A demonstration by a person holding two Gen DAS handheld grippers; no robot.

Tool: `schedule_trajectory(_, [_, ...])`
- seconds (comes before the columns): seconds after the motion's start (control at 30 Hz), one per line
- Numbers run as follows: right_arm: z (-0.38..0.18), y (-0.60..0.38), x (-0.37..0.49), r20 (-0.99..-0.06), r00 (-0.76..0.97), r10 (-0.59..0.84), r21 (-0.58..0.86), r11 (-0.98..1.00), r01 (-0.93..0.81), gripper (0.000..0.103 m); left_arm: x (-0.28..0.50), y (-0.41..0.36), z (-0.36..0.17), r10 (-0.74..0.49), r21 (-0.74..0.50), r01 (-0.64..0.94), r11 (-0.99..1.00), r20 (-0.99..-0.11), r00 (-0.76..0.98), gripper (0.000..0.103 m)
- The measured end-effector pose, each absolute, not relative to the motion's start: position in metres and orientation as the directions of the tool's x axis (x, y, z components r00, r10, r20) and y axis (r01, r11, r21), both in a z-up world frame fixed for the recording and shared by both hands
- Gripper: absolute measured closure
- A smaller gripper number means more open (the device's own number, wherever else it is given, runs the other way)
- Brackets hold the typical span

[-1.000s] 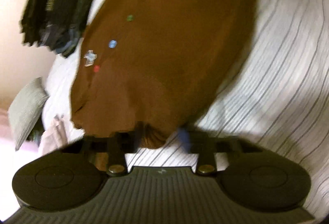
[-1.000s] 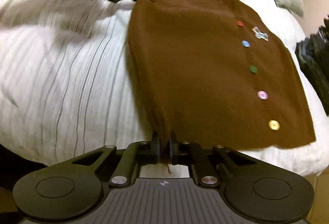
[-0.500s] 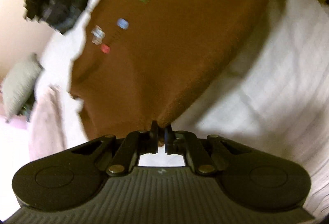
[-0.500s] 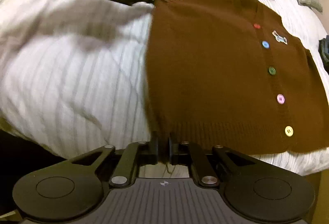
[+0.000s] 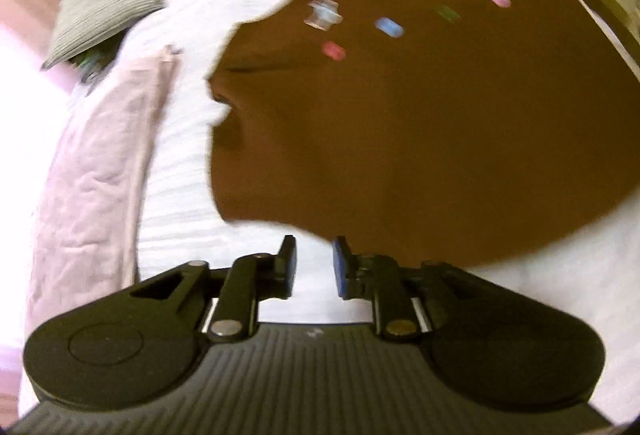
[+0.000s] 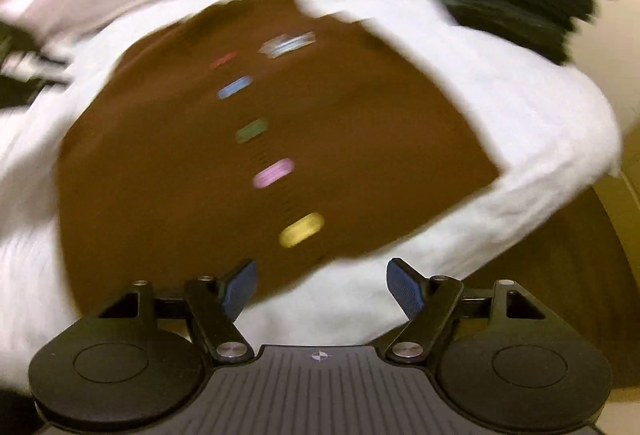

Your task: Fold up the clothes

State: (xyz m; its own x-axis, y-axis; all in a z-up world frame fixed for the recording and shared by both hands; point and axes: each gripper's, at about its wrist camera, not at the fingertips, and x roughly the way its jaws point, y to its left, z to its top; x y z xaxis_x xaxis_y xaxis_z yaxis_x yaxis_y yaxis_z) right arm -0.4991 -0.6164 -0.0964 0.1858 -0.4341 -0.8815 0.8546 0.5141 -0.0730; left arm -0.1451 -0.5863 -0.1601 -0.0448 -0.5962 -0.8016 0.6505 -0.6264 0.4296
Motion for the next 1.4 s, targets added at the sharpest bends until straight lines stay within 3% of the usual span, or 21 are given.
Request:
schedule_trajectory(0.23, [-0.103,-0.753,-0.561,-0.849,0.244,-0.468,0.038,0.406,0.913,0.029,-0.195,-0.718,-0.144,-0.609,0.354,0.776,-0.522,-0.792,-0.048,0.07])
schedule_trajectory(0.3, [-0.114,-0.783,-0.573,-0.859,0.264,-0.438,0.071,0.409,0.91,0.029,-0.207,-0.757,-0.145,-0.603,0.32,0.805,-0.5,-0.795,-0.059,0.058])
schedule_trajectory(0.57, [-0.151,-0.832,-0.602,-0.879,0.389,-0.277,0.257,0.413,0.874,0.029,-0.235,-0.918,-0.185,-0.537,0.283,0.798,-0.533,-0.841,-0.061,0.058])
schedule_trajectory(0.63, [-0.159,-0.835,-0.605,-0.877,0.402,-0.263,0.277,0.408,0.87,0.03,-0.234,-0.951,-0.199,-0.517,0.274,0.803,-0.53,-0.855,-0.049,0.064])
schedule_trajectory(0.67, [-0.163,-0.836,-0.607,-0.877,0.404,-0.261,0.282,0.401,0.872,0.038,-0.232,-0.965,-0.206,-0.502,0.262,0.811,-0.523,-0.864,-0.045,0.07])
schedule_trajectory(0.73, [-0.168,-0.837,-0.612,-0.874,0.412,-0.258,0.307,0.365,0.879,0.045,-0.225,-0.983,-0.221,-0.443,0.201,0.832,-0.517,-0.895,-0.058,0.072])
schedule_trajectory(0.8, [-0.171,-0.838,-0.618,-0.869,0.423,-0.257,0.335,0.323,0.885,0.051,-0.222,-0.988,-0.23,-0.393,0.148,0.83,-0.538,-0.915,-0.092,0.081])
schedule_trajectory(0.87, [-0.174,-0.84,-0.618,-0.871,0.431,-0.237,0.355,0.304,0.884,0.096,-0.223,-0.985,-0.231,-0.37,0.13,0.815,-0.565,-0.923,-0.109,0.094])
schedule_trajectory(0.9, [-0.172,-0.841,-0.616,-0.873,0.424,-0.24,0.346,0.308,0.886,0.098,-0.223,-0.982,-0.228,-0.376,0.139,0.808,-0.572,-0.92,-0.107,0.099])
schedule_trajectory(1.1, [-0.16,-0.852,-0.612,-0.873,0.371,-0.315,0.284,0.291,0.914,0.098,-0.206,-0.975,-0.188,-0.546,0.259,0.852,-0.454,-0.837,-0.037,0.103])
schedule_trajectory(1.23, [-0.175,-0.852,-0.607,-0.892,0.336,-0.303,0.247,0.296,0.923,0.096,-0.196,-0.986,-0.207,-0.509,0.258,0.866,-0.428,-0.861,0.005,0.103])
schedule_trajectory(1.3, [-0.173,-0.849,-0.607,-0.897,0.3,-0.326,0.206,0.292,0.934,0.072,-0.195,-0.98,-0.203,-0.521,0.243,0.875,-0.419,-0.854,-0.012,0.103])
schedule_trajectory(1.33, [-0.167,-0.846,-0.607,-0.897,0.268,-0.352,0.166,0.293,0.942,0.054,-0.194,-0.975,-0.199,-0.529,0.228,0.881,-0.415,-0.848,-0.03,0.102])
schedule_trajectory(1.4, [-0.152,-0.842,-0.603,-0.889,0.229,-0.396,0.105,0.312,0.944,0.052,-0.195,-0.957,-0.19,-0.527,0.21,0.88,-0.427,-0.848,-0.053,0.1])
